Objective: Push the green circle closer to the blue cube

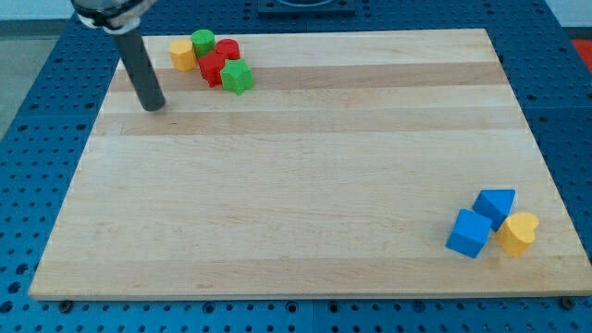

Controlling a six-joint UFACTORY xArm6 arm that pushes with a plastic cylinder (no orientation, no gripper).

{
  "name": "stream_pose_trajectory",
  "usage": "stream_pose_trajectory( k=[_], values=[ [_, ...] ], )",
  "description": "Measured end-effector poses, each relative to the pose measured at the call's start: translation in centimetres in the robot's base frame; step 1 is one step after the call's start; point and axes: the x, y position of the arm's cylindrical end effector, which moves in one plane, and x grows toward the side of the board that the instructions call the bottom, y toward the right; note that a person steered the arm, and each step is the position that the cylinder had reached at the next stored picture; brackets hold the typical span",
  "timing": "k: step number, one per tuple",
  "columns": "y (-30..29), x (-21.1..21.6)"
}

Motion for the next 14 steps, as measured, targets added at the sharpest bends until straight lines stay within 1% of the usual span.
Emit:
stream_pose_trajectory(
  k=[1, 3, 4, 5, 10, 11, 12, 14],
  values=[
    [-2.1, -2.6],
    [-1.6, -9.8],
    [0.3, -11.8],
    [3.9, -12.7],
    [18.0, -12.9],
    [19.6, -11.7],
    [20.6, -9.2],
    [24.6, -4.9]
  ],
)
